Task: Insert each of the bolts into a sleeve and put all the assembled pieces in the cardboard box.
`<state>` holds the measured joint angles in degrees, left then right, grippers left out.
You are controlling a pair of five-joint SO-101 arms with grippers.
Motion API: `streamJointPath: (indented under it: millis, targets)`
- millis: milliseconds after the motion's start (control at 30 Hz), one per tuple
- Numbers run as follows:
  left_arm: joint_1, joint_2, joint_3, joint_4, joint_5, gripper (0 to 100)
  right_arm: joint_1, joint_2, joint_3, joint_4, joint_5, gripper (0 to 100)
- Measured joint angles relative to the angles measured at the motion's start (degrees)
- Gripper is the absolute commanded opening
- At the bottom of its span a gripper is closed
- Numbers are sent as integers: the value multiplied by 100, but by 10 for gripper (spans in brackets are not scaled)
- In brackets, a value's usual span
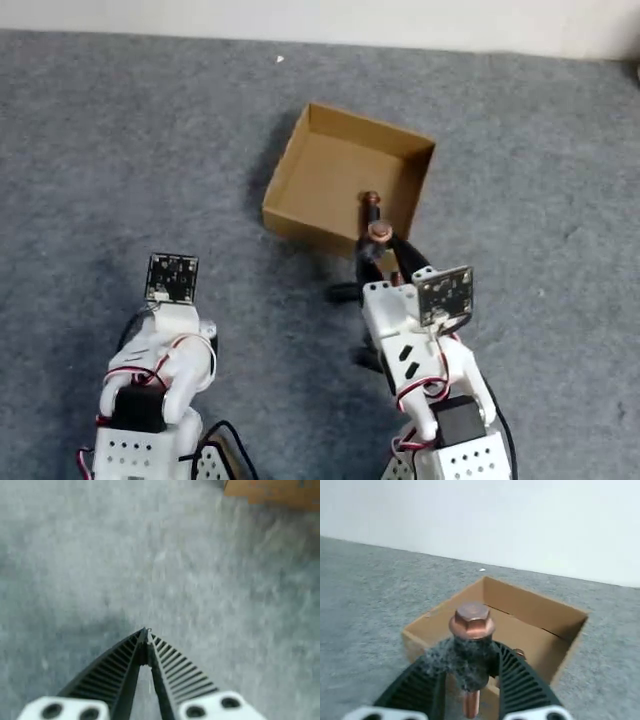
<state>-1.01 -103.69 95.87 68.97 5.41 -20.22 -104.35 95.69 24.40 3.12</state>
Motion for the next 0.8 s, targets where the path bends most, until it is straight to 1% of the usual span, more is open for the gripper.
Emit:
streamJointPath:
  millis: [133, 267, 433, 567, 667, 800]
  targets:
    - [0, 0, 0, 615, 0, 6, 202, 0, 0, 0, 0, 5]
    - [0, 0, 0, 730, 0, 6, 316, 0, -9, 123, -18, 5]
    - [0, 0, 0, 730, 0, 6, 466, 0, -492, 1134, -18, 5]
    - [0, 0, 0, 730, 0, 6, 448, 70, -1160, 1670, -18, 6]
    - [0, 0, 0, 730, 0, 6, 457, 624, -1582, 1785, -18, 6]
    - [0, 0, 0, 730, 0, 6, 466, 2040, -2462, 1785, -18, 6]
